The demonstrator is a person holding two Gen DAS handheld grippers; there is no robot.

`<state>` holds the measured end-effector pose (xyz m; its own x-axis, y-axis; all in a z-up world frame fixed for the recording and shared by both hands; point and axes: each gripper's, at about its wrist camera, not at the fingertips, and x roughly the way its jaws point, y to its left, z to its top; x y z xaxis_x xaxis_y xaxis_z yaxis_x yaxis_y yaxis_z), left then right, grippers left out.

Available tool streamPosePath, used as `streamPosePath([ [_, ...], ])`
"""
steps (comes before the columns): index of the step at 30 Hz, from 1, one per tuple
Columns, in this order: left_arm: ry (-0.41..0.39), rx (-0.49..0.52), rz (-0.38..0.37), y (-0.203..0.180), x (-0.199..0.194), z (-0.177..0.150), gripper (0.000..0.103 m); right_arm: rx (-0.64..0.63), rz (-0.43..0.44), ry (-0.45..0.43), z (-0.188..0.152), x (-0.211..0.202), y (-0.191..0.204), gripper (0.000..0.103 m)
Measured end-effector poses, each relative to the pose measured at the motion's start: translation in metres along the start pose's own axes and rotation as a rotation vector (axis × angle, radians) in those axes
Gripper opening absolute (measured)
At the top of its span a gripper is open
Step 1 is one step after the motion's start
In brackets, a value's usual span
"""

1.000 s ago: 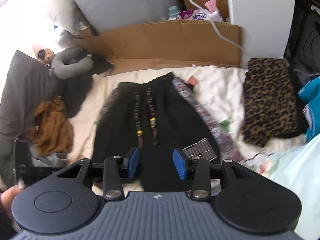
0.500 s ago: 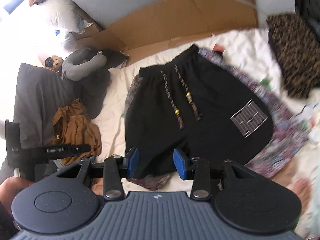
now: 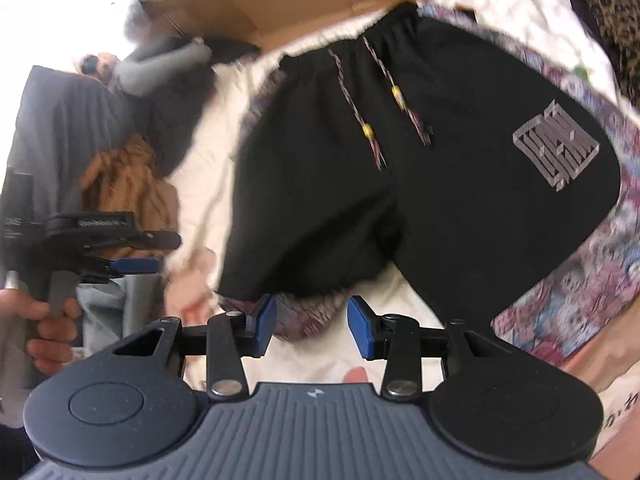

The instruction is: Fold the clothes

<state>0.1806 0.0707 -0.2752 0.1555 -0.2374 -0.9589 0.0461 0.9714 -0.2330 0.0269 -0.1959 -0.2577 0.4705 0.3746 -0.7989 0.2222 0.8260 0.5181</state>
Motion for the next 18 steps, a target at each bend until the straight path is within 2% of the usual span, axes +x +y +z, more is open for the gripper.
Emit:
streamPosePath([
  [3,0.049,-0.006,-0.023,0.010,0.017,-0.014,0.067,0.011,0.003,0.008,-0.015,0.019,-0.001,0.047],
  [6,0.095,0.060,-0.027,0.007,0.031,-0.026,0.067,0.000,-0.007,0.018,-0.029,0.032,-0.001,0.047],
  [10,0.097,0.086,-0.052,-0.003,0.044,-0.031,0.065,-0.044,-0.003,0.031,-0.040,0.043,0.005,0.047],
  [12,0.090,0.149,-0.028,-0.015,0.050,-0.031,0.043,-0.062,-0.004,0.037,-0.043,0.046,0.008,0.047],
  [13,0.092,0.183,-0.010,-0.022,0.053,-0.031,0.019,-0.067,-0.005,0.039,-0.044,0.048,0.009,0.047],
  [14,0.095,0.202,-0.001,-0.027,0.056,-0.030,0.011,-0.069,-0.005,0.039,-0.044,0.048,0.009,0.047],
  [18,0.071,0.197,-0.027,-0.039,0.049,-0.018,0.007,-0.076,-0.005,0.037,-0.040,0.047,0.012,0.047],
])
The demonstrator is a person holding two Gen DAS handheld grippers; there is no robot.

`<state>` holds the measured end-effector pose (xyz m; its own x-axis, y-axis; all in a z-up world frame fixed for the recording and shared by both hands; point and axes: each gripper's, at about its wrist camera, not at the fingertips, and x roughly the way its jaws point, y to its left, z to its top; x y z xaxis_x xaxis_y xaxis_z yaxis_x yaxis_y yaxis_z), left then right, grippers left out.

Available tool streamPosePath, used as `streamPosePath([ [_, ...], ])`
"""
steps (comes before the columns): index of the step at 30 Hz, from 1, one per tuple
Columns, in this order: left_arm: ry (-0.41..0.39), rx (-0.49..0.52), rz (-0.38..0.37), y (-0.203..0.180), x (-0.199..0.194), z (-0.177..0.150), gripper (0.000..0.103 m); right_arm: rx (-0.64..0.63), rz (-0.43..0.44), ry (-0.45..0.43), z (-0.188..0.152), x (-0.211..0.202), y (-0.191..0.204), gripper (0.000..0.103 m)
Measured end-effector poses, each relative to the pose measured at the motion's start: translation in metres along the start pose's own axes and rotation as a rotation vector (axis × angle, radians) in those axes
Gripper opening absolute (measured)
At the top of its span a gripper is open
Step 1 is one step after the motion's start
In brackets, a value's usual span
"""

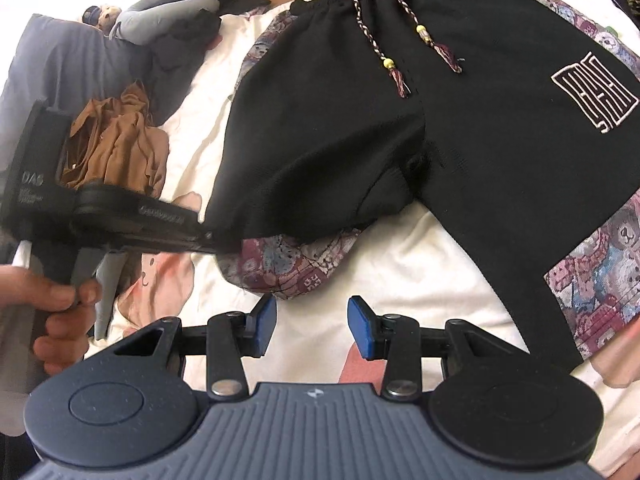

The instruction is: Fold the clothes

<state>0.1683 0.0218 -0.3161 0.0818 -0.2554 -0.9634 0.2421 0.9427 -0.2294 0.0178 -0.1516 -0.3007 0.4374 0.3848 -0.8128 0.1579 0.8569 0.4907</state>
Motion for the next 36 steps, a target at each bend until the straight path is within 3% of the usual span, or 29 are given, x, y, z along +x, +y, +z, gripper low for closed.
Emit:
streamPosePath([
  [5,0.006,0.108,-0.016,-0.021,-0.025,0.030,0.004,-0.035,0.014,-0.048,0.010,-0.003,0.006,0.047],
  [12,0.033,0.258,-0.068,-0.026,-0.040,0.077,0.003,-0.089,0.049,-0.099,0.031,0.010,0.019,0.062],
  [19,0.021,0.125,-0.295,-0.018,-0.034,0.097,0.003,-0.103,0.035,-0.110,0.058,0.039,0.011,0.061],
  [20,0.012,0.124,-0.306,-0.020,-0.034,0.099,0.003,-0.097,0.046,-0.117,0.062,0.041,0.010,0.052],
  [21,0.003,0.127,-0.312,-0.021,-0.034,0.099,0.004,-0.082,0.071,-0.128,0.065,0.042,0.007,0.032],
  [22,-0.005,0.125,-0.318,-0.020,-0.035,0.099,0.008,-0.054,0.083,-0.139,0.067,0.042,0.003,0.019],
  [23,-0.013,0.119,-0.322,-0.019,-0.036,0.101,0.016,-0.024,0.092,-0.149,0.069,0.041,-0.001,0.002],
  [26,-0.065,0.070,-0.318,-0.002,-0.044,0.100,0.036,0.078,0.104,-0.197,0.073,0.033,-0.019,0.001],
  [30,-0.075,-0.012,-0.321,0.034,-0.047,0.092,0.037,0.190,0.059,-0.247,0.079,0.022,-0.050,0.001],
  [36,0.012,-0.030,-0.097,0.063,-0.012,0.066,0.037,0.288,-0.009,-0.279,0.091,0.016,-0.091,0.001],
])
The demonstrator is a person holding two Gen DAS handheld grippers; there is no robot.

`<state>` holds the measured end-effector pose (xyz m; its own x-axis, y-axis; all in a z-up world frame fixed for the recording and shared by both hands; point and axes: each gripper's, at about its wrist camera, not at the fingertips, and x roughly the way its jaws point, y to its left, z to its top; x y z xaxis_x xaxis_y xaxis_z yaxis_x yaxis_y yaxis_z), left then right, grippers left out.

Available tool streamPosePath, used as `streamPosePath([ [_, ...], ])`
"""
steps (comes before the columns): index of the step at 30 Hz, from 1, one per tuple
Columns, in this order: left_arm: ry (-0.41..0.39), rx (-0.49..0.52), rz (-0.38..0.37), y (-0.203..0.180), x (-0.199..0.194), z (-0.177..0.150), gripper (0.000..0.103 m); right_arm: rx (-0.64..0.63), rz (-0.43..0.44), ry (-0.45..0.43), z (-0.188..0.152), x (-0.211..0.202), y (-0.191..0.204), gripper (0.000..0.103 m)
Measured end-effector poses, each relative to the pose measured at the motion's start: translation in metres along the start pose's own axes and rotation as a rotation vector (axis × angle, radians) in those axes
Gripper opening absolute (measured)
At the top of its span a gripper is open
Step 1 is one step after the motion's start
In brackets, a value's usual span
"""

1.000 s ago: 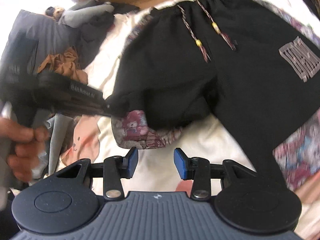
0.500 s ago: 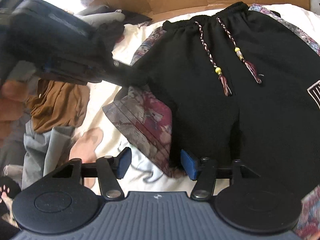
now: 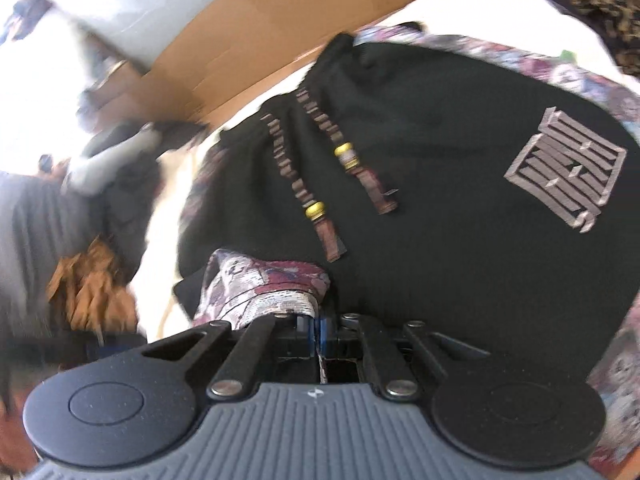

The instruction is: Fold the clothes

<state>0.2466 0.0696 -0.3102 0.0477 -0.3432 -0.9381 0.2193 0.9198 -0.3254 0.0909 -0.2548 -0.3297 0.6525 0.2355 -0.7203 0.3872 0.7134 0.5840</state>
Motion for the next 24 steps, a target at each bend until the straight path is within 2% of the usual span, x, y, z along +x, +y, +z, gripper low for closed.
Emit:
streamPosePath([
  [2,0.000,-0.049,0.004,0.005,0.014,-0.004,0.039,0.035,-0.029,-0.006,0.005,0.003,-0.011,0.001],
  [6,-0.031,-0.153,-0.042,0.010,0.030,-0.006,0.048,0.042,-0.072,-0.003,0.012,0.011,-0.027,0.001],
  [11,-0.059,-0.191,-0.093,0.001,0.048,0.002,0.066,0.045,-0.109,0.009,0.021,0.024,-0.042,0.001],
  [16,-0.009,-0.215,-0.147,-0.012,0.082,0.012,0.067,0.074,-0.109,0.021,0.025,0.034,-0.060,0.003],
  [19,0.005,-0.247,-0.199,-0.018,0.094,0.015,0.065,0.136,-0.076,0.022,0.023,0.035,-0.073,0.008],
  [21,0.010,-0.285,-0.228,-0.020,0.100,0.014,0.058,0.162,-0.063,0.020,0.021,0.034,-0.077,0.013],
  [23,0.010,-0.341,-0.263,-0.020,0.106,0.012,0.042,0.156,-0.061,0.023,0.018,0.034,-0.077,0.014],
  [24,0.008,-0.359,-0.268,-0.020,0.106,0.011,0.037,0.145,-0.063,0.025,0.017,0.034,-0.076,0.015],
])
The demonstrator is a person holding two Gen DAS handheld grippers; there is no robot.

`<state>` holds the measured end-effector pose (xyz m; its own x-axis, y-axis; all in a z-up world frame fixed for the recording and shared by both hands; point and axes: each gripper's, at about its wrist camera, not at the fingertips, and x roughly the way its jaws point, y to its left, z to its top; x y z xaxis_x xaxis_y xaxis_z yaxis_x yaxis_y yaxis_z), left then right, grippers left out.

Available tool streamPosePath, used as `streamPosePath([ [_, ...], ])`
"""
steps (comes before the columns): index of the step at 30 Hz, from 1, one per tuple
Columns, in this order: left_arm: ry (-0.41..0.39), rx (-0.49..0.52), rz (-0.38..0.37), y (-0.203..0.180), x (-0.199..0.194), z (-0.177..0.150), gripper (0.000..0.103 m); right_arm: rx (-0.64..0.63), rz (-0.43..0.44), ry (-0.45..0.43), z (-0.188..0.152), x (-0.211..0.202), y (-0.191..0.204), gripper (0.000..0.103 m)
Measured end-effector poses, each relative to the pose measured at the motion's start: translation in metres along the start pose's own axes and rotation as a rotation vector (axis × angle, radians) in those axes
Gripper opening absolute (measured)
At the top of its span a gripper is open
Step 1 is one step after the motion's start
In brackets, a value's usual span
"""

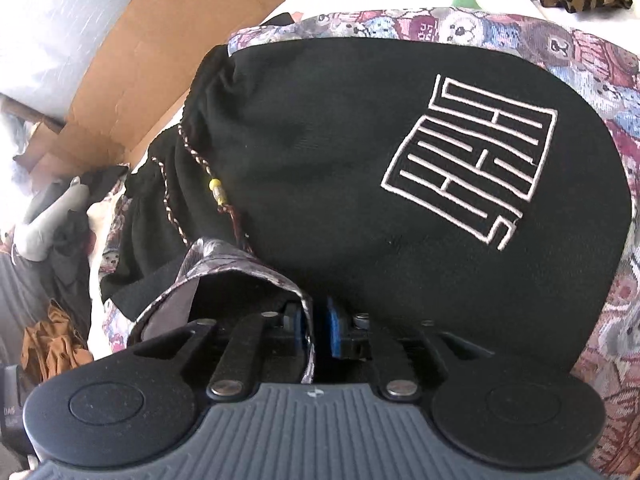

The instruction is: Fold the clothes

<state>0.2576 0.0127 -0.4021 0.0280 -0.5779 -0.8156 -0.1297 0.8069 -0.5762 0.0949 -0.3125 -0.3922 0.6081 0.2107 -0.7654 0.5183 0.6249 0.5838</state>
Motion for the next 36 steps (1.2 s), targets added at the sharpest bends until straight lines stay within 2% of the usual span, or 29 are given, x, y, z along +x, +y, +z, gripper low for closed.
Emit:
streamPosePath([
  [2,-0.008,-0.025,-0.003,-0.001,0.000,-0.003,0.015,-0.012,-0.006,-0.001,-0.001,-0.002,0.002,0.016],
  [7,-0.020,-0.004,0.069,-0.004,-0.019,-0.019,0.007,-0.011,0.001,0.002,-0.006,-0.007,0.006,0.017],
  [11,-0.057,-0.013,0.086,-0.001,-0.047,-0.027,0.006,-0.018,0.040,0.021,-0.013,-0.011,0.014,0.016],
  [13,-0.062,-0.004,0.107,0.002,-0.061,-0.029,0.006,-0.052,0.047,0.027,-0.017,-0.015,0.022,0.011],
  [14,-0.064,0.008,0.122,0.003,-0.068,-0.030,0.006,-0.069,0.050,0.030,-0.019,-0.017,0.026,0.004],
  [19,-0.086,0.024,0.191,0.023,-0.119,-0.025,0.006,-0.127,0.060,0.062,-0.032,-0.031,0.045,0.002],
  [27,-0.110,0.056,0.358,0.035,-0.163,-0.023,0.005,-0.250,0.059,0.160,-0.069,-0.052,0.076,0.002],
  [29,-0.131,0.075,0.420,0.040,-0.178,-0.023,0.000,-0.277,0.058,0.211,-0.082,-0.054,0.078,0.002],
  [31,-0.145,0.080,0.475,0.043,-0.189,-0.023,0.000,-0.279,0.058,0.259,-0.096,-0.058,0.078,0.004],
  [34,-0.158,0.055,0.513,0.054,-0.206,-0.023,0.000,-0.294,0.032,0.269,-0.113,-0.071,0.078,0.005],
  [35,-0.160,0.040,0.517,0.060,-0.212,-0.024,0.000,-0.291,0.035,0.270,-0.116,-0.075,0.078,0.010],
  [36,-0.159,0.025,0.515,0.064,-0.214,-0.023,0.000,-0.285,0.037,0.272,-0.119,-0.078,0.076,0.020],
])
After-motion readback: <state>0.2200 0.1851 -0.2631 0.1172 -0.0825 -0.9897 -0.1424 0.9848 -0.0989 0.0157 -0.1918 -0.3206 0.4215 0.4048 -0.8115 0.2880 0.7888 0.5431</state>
